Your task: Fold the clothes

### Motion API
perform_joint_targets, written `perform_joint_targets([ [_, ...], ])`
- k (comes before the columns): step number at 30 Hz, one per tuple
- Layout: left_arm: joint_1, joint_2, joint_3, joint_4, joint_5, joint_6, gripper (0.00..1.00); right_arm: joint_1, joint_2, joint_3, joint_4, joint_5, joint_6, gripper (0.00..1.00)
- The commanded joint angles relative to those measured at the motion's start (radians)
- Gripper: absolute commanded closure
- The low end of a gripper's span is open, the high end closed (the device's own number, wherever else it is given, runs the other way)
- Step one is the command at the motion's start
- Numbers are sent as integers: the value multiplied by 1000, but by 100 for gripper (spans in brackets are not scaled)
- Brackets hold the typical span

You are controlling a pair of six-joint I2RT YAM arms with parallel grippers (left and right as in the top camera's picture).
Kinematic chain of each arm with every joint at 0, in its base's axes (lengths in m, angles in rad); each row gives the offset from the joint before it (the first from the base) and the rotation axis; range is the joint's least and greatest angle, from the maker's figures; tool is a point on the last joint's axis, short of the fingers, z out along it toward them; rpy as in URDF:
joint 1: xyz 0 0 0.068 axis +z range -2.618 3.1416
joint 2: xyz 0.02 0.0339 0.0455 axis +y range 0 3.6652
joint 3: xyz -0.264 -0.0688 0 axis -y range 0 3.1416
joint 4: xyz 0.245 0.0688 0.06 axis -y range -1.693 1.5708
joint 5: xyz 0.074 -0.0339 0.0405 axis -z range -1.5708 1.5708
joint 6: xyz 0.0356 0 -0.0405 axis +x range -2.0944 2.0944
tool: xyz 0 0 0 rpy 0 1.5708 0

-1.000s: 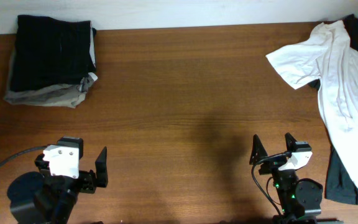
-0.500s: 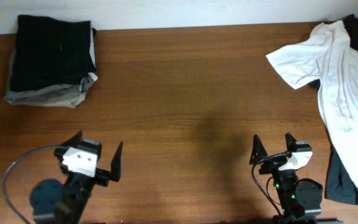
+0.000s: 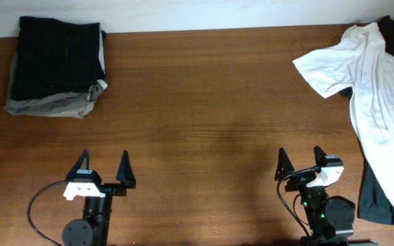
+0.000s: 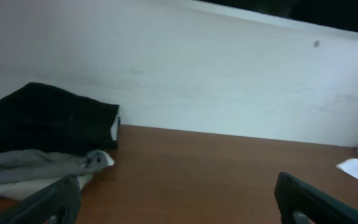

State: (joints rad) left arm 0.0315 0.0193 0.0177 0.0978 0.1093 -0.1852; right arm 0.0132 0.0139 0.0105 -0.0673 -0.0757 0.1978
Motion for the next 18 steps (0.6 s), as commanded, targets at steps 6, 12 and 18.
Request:
perform_joint_targets([
  [6,-66,-14,-10,-179,-131,6,1,-9,-10,-5,-6,8,-10,1],
  [12,-61,-14,-10,-179,-132,7,1,-9,-10,-5,-6,8,-10,1],
  [18,-61,-14,-10,-179,-132,7,1,-9,-11,-5,-6,8,-10,1],
])
